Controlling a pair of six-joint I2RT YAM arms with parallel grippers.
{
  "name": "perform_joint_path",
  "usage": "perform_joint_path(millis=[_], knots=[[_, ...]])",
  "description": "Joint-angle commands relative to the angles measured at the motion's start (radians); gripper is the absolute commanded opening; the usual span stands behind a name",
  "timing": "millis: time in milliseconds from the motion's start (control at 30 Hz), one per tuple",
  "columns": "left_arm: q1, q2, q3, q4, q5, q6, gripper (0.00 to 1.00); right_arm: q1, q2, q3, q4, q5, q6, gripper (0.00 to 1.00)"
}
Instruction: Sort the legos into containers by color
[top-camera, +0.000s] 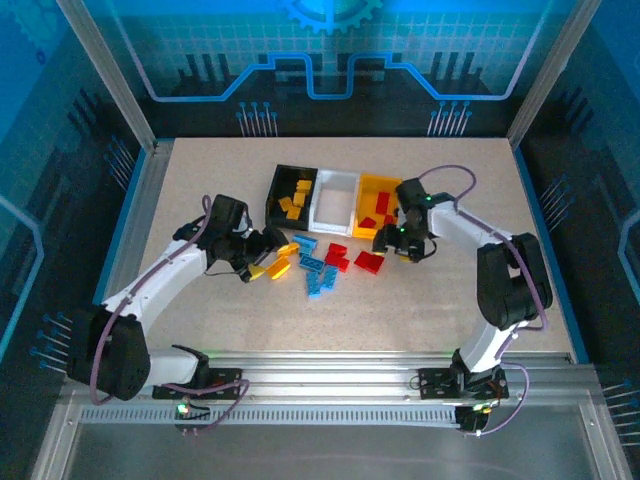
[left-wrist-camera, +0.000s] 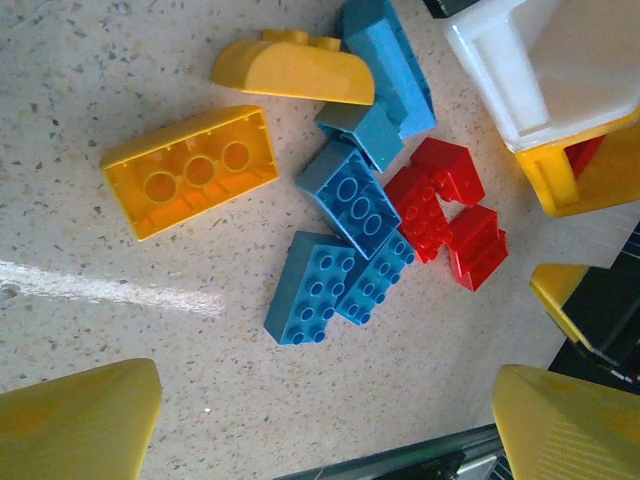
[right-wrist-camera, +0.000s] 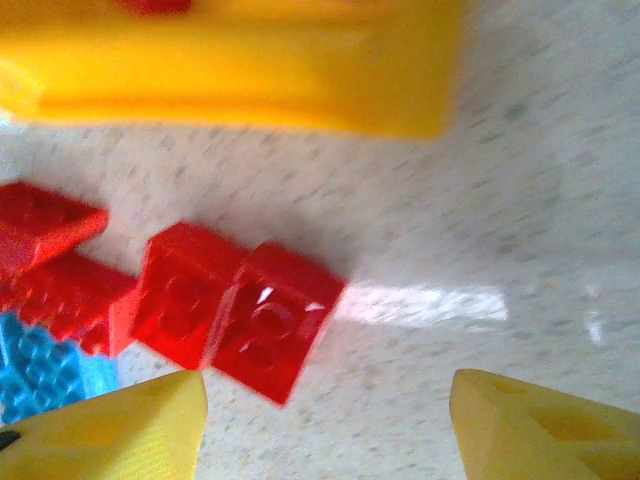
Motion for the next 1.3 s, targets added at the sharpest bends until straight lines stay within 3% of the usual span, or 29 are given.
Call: perform_joint_path(millis=[0,433,600,767,967,1267], knots=[[0.006,-0.024,-0.012,0.025,0.026,-0.019,0.87,0.034,0.039,0.001,-0.001,-0.007,0.054,0.66],[0.008,-0.1,-0.069,-0.006,0.013,-0.009,0.88,0.05,0.175,0.049,-0.017,0.037,0.037,0.61],[0.009,-0.11,-0.089,0.012,0.013,-0.023,0.88,0.044,0.129,0.004,-0.028,0.069,0.021,0.59],[0.008,-0.09,-0.102,0.05,0.018,-0.042,0.88,0.02,0.059,-0.054,-0.015,0.087,-0.017,0.42],[0.008,-0.06,-0.082,0.056,0.025,-0.042,0.89,-0.003,0.071,-0.046,-0.006,0.067,-0.041,0.3],[0.008,-0.055,-0.061,0.036,0.016,-0.028,0.89,-0.006,-0.003,0.009,-0.071,0.05,-0.048,0.26]])
